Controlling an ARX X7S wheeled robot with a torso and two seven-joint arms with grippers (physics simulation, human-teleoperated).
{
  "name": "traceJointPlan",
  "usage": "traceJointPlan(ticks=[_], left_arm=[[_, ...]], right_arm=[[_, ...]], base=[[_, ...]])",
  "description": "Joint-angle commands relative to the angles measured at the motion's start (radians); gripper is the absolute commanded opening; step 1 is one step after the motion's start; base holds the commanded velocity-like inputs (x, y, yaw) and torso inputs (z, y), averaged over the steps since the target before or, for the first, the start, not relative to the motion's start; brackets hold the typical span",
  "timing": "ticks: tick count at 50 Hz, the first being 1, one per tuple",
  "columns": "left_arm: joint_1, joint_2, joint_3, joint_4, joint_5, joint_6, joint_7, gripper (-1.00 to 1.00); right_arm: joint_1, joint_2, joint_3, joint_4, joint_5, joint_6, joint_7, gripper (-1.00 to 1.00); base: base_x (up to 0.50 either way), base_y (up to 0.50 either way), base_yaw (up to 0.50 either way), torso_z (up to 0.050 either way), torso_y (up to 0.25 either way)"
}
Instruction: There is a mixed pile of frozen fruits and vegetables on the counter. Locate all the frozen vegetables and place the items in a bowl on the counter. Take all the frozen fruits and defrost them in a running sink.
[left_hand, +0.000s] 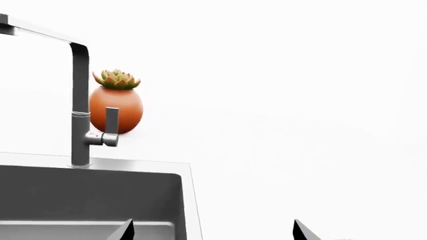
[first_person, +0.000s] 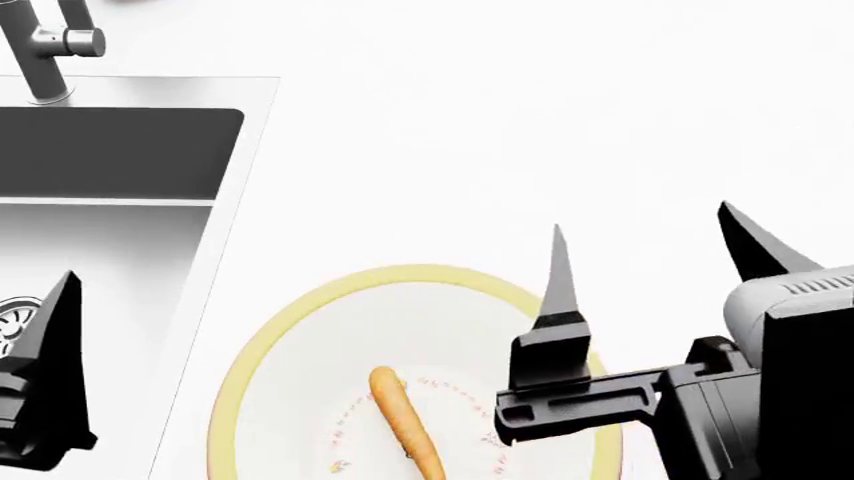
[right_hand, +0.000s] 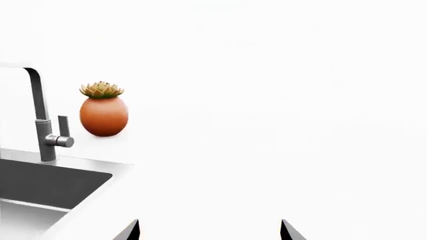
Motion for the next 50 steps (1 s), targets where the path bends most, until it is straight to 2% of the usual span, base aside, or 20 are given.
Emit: traceJointPlan(ticks=[1,10,15,17,26,36,50], left_arm=[[-0.004,-0.008,-0.008,-0.013,0.001,0.015,0.004,1.00],[-0.003,-0.021,-0.034,0.005,-0.018,0.028,0.003,1.00],[0.004,-0.019,-0.042,-0.004,-0.013,0.045,0.008,1.00],[-0.002,-0.019,-0.046,-0.005,-0.023,0.041,0.002,1.00],[-0.002,-0.016,-0.032,-0.012,-0.019,0.047,0.002,1.00],[-0.011,-0.029,-0.045,-0.017,-0.024,0.049,-0.009,1.00],[-0.008,-0.038,-0.037,-0.016,-0.018,0.053,-0.014,1.00]], right_arm=[[-0.182,0.059,0.149,-0.076,-0.065,-0.095,-0.010,1.00],[-0.192,0.068,0.149,-0.082,-0.025,-0.075,0.031,1.00],[-0.234,0.035,0.158,-0.061,-0.008,-0.093,0.036,1.00],[-0.227,0.044,0.132,-0.066,-0.045,-0.078,0.035,1.00],[-0.203,0.078,0.168,-0.100,0.045,-0.062,0.107,1.00],[-0.192,0.100,0.154,-0.140,0.027,-0.067,0.077,1.00],[-0.195,0.104,0.148,-0.150,0.018,-0.098,0.045,1.00]], base=[[0.00,0.00,0.00,0.000,0.000],[0.00,0.00,0.00,0.000,0.246],[0.00,0.00,0.00,0.000,0.250],[0.00,0.00,0.00,0.000,0.250],[0.00,0.00,0.00,0.000,0.250],[0.00,0.00,0.00,0.000,0.000],[0.02,0.49,0.00,0.000,0.000]])
